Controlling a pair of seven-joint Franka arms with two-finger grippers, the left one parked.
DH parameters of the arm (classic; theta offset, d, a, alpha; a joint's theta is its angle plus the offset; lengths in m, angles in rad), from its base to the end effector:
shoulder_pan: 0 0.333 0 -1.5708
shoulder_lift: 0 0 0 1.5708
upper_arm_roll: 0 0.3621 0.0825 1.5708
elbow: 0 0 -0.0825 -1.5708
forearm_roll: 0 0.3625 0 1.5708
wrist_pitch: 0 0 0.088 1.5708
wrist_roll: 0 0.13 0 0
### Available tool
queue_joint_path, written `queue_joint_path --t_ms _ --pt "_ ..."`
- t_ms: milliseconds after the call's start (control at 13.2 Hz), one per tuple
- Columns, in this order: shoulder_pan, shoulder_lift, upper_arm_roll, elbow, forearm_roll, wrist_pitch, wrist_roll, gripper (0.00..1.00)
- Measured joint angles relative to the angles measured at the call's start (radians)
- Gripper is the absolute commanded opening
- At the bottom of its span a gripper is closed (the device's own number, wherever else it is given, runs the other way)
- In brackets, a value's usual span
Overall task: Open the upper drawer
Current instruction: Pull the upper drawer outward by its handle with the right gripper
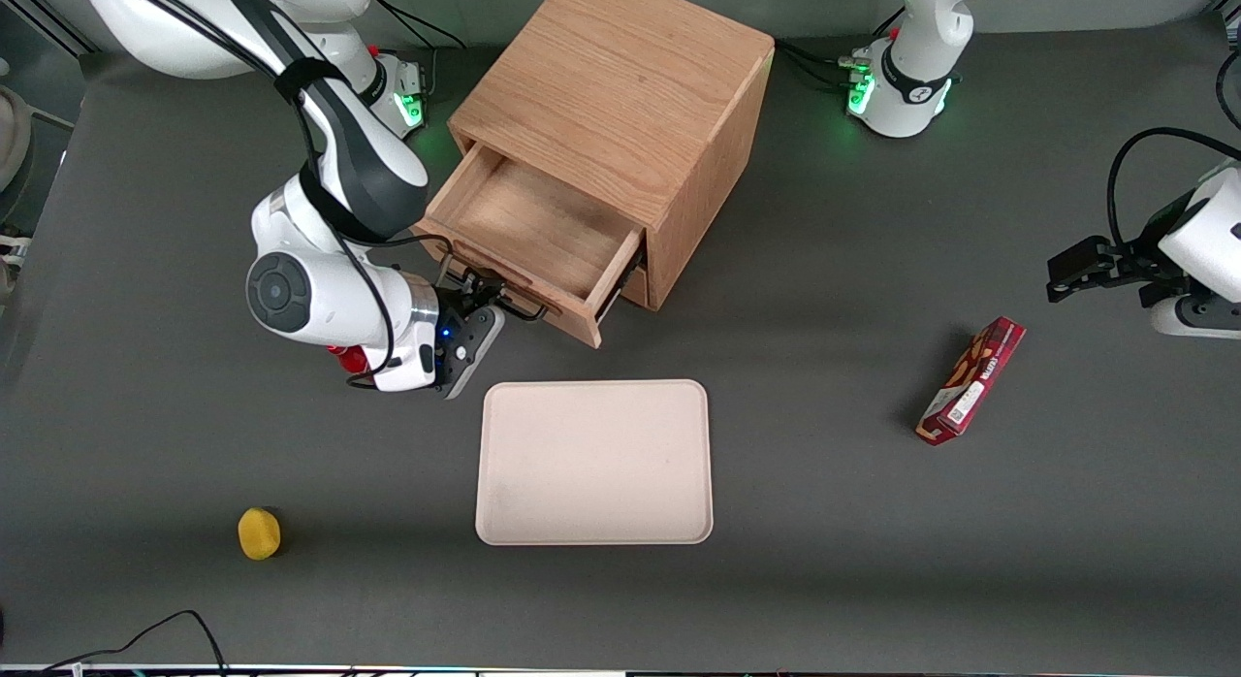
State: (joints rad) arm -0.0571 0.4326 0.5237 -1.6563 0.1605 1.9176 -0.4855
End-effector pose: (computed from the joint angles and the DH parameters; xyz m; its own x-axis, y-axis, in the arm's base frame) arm 0.5877 0.2644 0.4123 0.6584 0.7513 0.0455 0.7103 -0.6002 -0.3678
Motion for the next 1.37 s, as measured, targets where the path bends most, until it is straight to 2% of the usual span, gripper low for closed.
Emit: queue_joint_path --t_ms 228,836,1368 --pt "-0.001 0.016 -0.008 0.042 -0.032 -0.031 -0.012 1.0" --pt "0.0 0.047 -0.045 0.08 -0.039 -0.035 -0.084 1.0" --pt "0.0 0.08 -0.065 0.149 -0.089 -0.079 -0.137 1.0"
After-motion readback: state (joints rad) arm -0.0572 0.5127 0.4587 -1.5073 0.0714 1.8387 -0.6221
